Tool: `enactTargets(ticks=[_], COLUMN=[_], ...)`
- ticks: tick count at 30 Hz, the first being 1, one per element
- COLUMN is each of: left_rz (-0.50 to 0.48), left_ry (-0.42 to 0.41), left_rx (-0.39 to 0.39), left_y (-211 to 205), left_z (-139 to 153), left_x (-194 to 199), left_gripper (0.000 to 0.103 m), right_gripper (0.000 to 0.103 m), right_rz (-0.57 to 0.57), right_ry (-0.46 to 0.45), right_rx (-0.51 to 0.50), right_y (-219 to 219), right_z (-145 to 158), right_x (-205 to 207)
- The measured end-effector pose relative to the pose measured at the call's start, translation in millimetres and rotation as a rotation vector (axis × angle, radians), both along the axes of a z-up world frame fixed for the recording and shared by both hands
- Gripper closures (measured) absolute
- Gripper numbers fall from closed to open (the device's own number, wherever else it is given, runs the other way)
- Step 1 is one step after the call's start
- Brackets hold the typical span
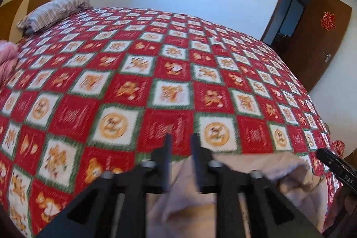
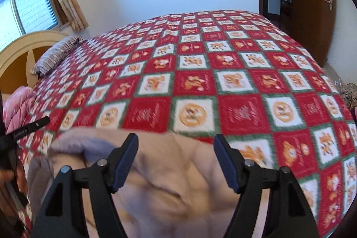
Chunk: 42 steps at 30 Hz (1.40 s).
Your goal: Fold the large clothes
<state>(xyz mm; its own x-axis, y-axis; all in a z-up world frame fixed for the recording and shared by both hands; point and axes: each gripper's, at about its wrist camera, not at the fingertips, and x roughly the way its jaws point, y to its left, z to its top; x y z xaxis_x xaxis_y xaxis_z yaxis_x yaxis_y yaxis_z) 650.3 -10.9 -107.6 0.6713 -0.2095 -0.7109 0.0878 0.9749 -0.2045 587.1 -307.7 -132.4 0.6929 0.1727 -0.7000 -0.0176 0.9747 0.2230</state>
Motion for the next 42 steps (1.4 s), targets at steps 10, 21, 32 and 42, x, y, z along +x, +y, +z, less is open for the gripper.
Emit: enactTargets(ticks=[10, 21, 32, 42], left_rz=[-0.115, -0.077, -0.069, 0.015], left_ry=[0.051, 0.04, 0.055, -0.018], left_rx=[0.15, 0.095, 0.138, 0.112], left_y=[-40.7, -27.2, -32.1, -29.2], left_z=[-60.0, -88.6, -96.3, -46.1], left_x=[-12.8, -24.0, -22.3, -37.8], left_gripper=[0.046, 0.011, 0.006, 0.006], right_gripper=[0.03, 0.03, 0.027, 0.034], right_rz=[0.076, 0.113, 0.107, 0.108], right_ry=[0.064, 0.128, 0.104, 0.023], right_rx=[-0.097, -0.145, -0.207, -0.147], right_y=[35.3, 40.4, 48.1, 39.9], right_z=[-32.2, -76.8, -90.9, -68.4], right_x=[20.6, 10.4, 10.2, -4.5])
